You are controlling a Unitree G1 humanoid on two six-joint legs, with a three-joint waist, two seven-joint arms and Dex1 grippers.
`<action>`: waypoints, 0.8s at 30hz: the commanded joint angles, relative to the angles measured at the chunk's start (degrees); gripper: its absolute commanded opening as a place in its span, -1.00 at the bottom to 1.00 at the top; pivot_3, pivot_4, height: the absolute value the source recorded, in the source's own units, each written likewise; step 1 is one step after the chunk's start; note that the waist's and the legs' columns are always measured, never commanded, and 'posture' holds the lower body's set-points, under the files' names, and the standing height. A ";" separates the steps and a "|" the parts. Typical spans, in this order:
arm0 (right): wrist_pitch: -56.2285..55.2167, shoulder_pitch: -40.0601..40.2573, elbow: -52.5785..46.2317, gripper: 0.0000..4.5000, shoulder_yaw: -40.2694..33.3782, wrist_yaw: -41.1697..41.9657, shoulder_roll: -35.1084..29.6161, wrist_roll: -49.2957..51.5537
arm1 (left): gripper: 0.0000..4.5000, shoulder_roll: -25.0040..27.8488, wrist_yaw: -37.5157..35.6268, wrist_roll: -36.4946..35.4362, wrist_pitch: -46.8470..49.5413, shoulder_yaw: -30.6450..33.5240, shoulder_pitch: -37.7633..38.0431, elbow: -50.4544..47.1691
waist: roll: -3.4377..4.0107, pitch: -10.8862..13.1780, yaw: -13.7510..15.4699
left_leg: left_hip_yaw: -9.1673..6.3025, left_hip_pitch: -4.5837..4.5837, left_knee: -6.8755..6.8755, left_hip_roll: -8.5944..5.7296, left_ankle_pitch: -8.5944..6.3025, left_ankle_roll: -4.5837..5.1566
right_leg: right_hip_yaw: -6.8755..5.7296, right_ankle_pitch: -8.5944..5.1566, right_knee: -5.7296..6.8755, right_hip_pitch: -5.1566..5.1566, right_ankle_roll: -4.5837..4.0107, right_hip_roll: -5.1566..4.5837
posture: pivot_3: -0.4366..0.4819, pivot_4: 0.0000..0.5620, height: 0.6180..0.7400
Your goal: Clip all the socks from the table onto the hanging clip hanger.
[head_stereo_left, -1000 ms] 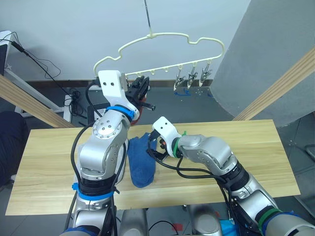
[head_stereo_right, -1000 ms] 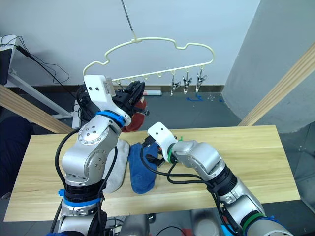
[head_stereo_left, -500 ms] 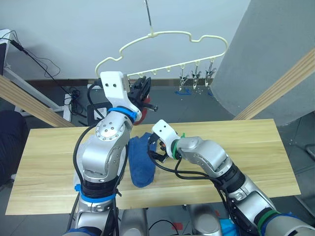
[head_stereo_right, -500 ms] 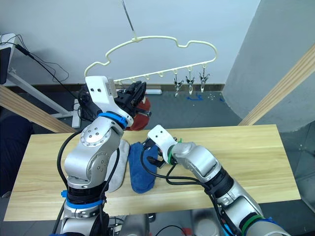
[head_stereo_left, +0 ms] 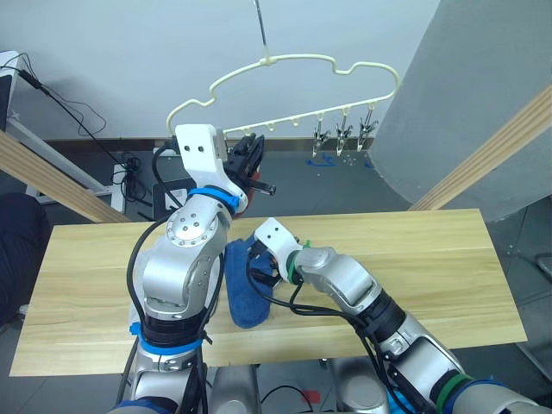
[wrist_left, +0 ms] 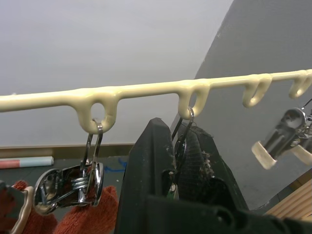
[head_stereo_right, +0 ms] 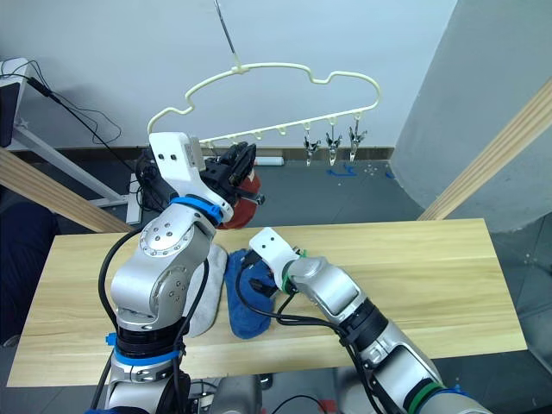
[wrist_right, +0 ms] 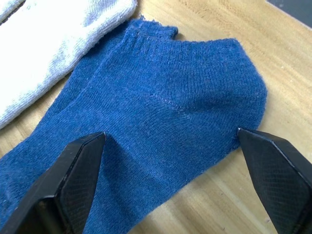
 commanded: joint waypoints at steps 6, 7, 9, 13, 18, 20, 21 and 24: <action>-0.07 1.90 0.75 0.92 -0.34 1.31 0.83 -2.42 | -0.92 0.19 -0.08 0.64 0.02 -0.27 -0.52 -1.97 | 0.00 0.00 0.02 | 0.01 0.00 0.00 -0.01 0.00 0.00 | 0.01 0.00 0.00 0.00 0.00 -0.01 | -0.45 0.46 1.00; 0.11 1.92 0.74 0.83 -0.46 1.36 0.95 -2.57 | -0.92 0.20 -0.09 0.65 0.03 -0.29 -0.51 -1.97 | 0.00 0.00 0.02 | 0.01 0.00 0.00 -0.01 0.00 0.00 | 0.01 0.00 0.00 0.00 0.00 -0.01 | -0.45 0.46 1.00; 0.18 2.00 0.55 0.56 -0.64 1.48 1.01 -2.88 | -0.92 0.30 -0.27 0.62 0.01 -0.36 -0.51 -1.94 | 0.00 0.00 0.01 | 0.00 0.00 0.00 -0.01 0.00 0.00 | 0.00 0.00 0.00 0.00 0.00 -0.01 | -0.47 0.44 1.00; 0.45 2.24 0.38 -0.06 -1.00 1.59 1.25 -3.23 | -0.92 0.41 -0.49 0.56 0.03 -0.40 -0.50 -1.88 | 0.00 0.00 -0.02 | 0.01 0.00 -0.03 0.00 0.00 -0.01 | 0.01 0.00 -0.05 0.00 0.00 -0.01 | -0.48 0.43 1.00; 0.33 2.22 0.74 -0.88 -1.23 1.69 1.69 -3.86 | -0.92 0.53 -0.56 0.54 -0.02 -0.21 -0.47 -1.80 | 0.00 0.00 -0.03 | 0.02 0.00 -0.05 0.00 -0.01 -0.01 | 0.01 0.00 -0.07 0.00 0.00 -0.01 | -0.48 0.43 1.00; 0.19 2.12 1.05 -0.99 -1.33 1.81 1.88 -4.23 | -0.92 0.67 -0.69 0.49 -0.10 -0.09 -0.48 -1.64 | 0.00 0.00 -0.01 | 0.01 -0.01 -0.04 -0.01 -0.01 -0.01 | 0.01 0.00 -0.07 0.00 0.00 -0.01 | -0.48 0.43 1.00; 0.15 2.09 1.13 -0.99 -1.41 1.83 1.88 -4.44 | -0.92 0.73 -0.73 0.50 -0.13 -0.06 -0.47 -1.60 | 0.00 0.00 -0.01 | 0.01 -0.01 -0.04 -0.01 -0.01 -0.01 | 0.01 0.00 -0.07 0.00 0.00 -0.01 | -0.48 0.43 1.00; 0.14 2.14 1.13 -0.99 -1.76 1.81 1.87 -4.81 | -0.92 0.80 -0.75 0.53 -0.16 -0.14 -0.31 -1.69 | 0.00 0.00 -0.02 | 0.01 -0.01 -0.05 0.00 -0.01 -0.01 | 0.01 0.00 -0.07 0.00 0.00 -0.01 | -0.48 0.42 1.00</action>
